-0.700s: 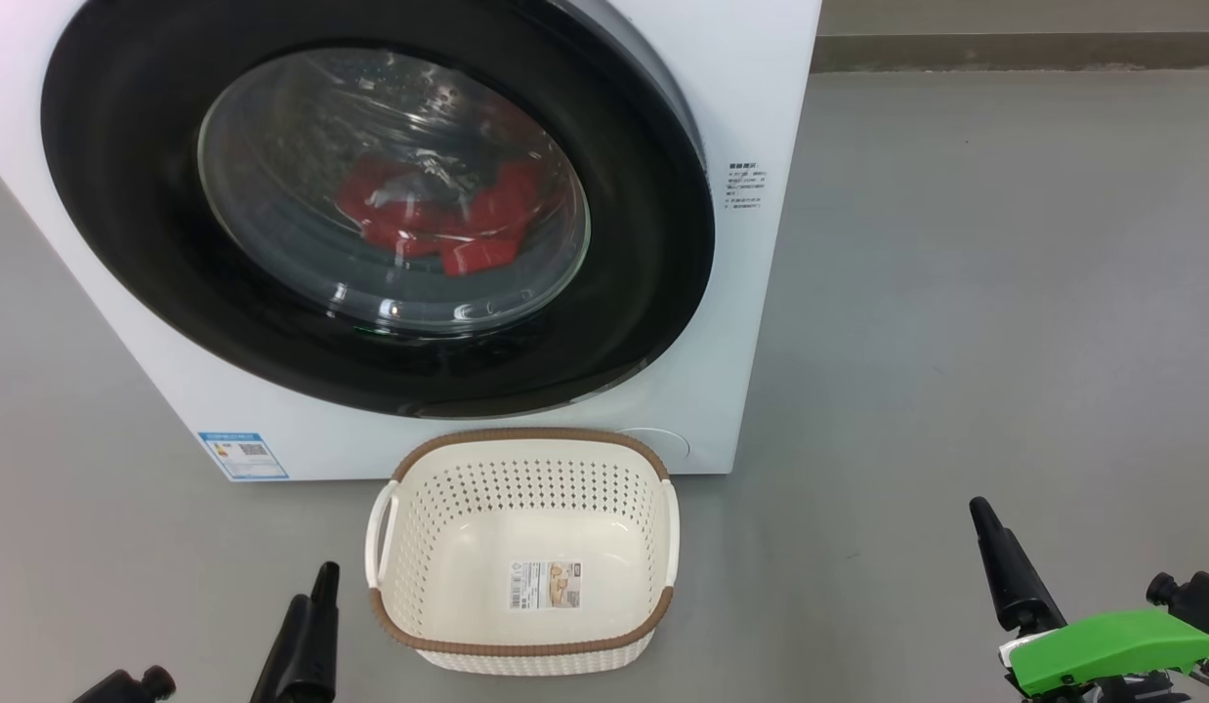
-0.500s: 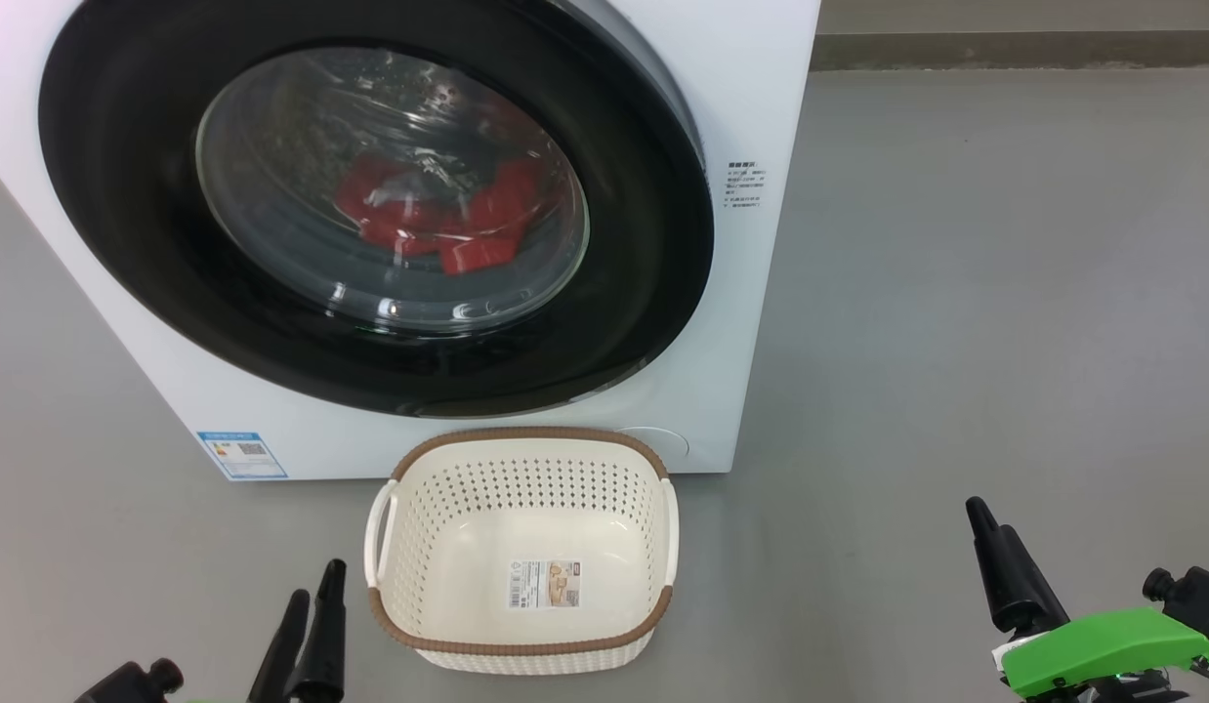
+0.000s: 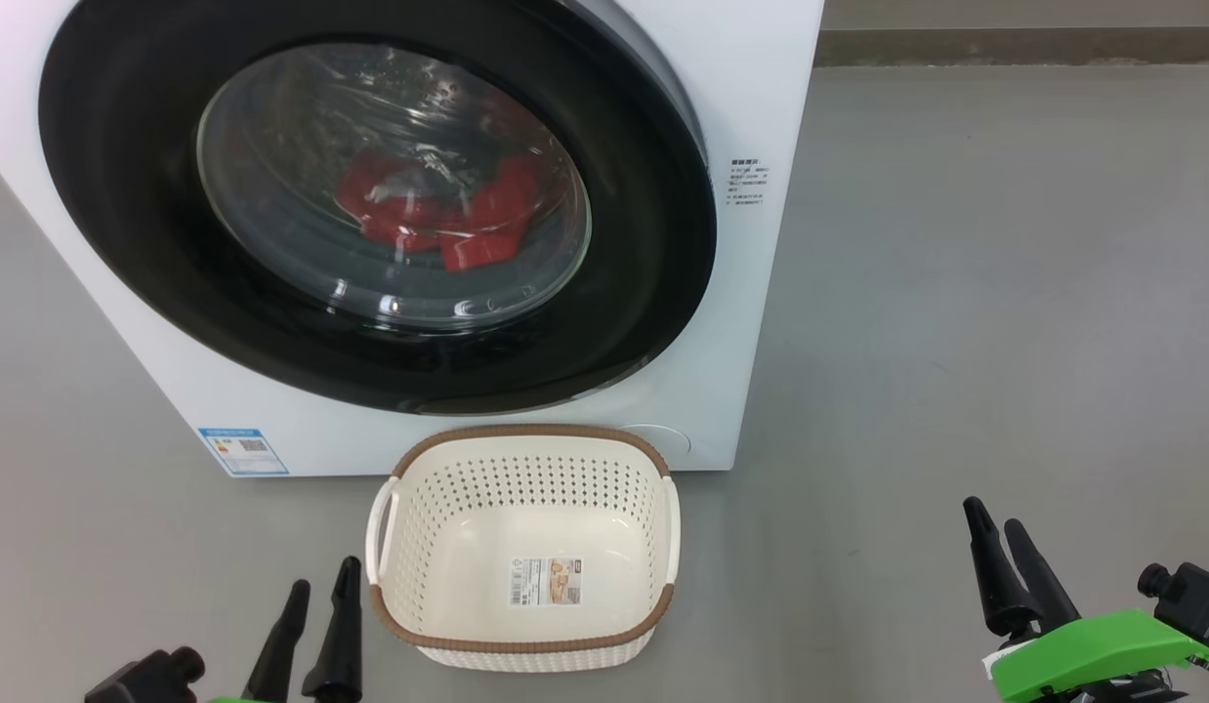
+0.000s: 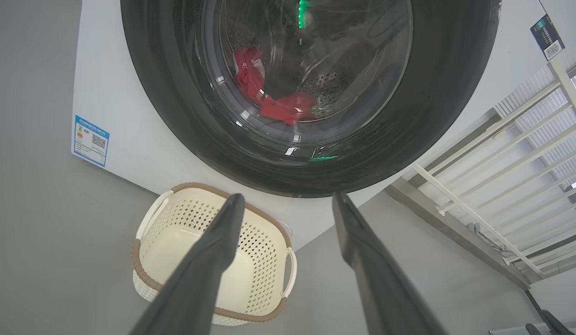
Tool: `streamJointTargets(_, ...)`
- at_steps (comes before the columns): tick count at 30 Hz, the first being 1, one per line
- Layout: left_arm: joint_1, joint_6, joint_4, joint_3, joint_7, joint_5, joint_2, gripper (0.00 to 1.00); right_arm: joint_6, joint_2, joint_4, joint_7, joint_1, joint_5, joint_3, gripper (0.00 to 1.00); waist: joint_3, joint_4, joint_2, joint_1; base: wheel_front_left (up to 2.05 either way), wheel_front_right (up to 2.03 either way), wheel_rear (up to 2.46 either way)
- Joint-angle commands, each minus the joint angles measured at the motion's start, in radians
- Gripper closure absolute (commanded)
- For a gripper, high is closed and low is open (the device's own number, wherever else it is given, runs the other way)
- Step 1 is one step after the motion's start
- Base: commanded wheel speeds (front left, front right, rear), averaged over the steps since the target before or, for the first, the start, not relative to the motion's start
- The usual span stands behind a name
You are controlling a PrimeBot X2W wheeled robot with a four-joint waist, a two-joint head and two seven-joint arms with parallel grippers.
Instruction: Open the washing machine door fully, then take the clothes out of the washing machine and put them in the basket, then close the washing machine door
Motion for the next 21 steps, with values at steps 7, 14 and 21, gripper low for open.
streamJointTargets(7, 0.004, 0.023, -0.047, 0.003, -0.038, 0.125, 0.023, 0.00, 0.000, -0.024, -0.033, -0.037, 0.003, -0.102, 0.018, 0.00, -0.006, -0.002, 0.0000, -0.0001, 0.00, 0.00, 0.00)
streamJointTargets(14, 0.010, 0.031, -0.059, -0.009, -0.059, 0.213, 0.029, 0.00, 0.000, -0.027, -0.036, -0.058, 0.012, -0.168, 0.021, 0.00, -0.008, -0.004, 0.0000, -0.0001, 0.00, 0.00, 0.00)
streamJointTargets(21, 0.017, 0.041, -0.071, -0.019, -0.080, 0.298, 0.033, 0.00, 0.000, -0.034, -0.040, -0.078, 0.024, -0.234, 0.027, 0.00, -0.011, -0.005, 0.0000, -0.0001, 0.00, 0.00, 0.00)
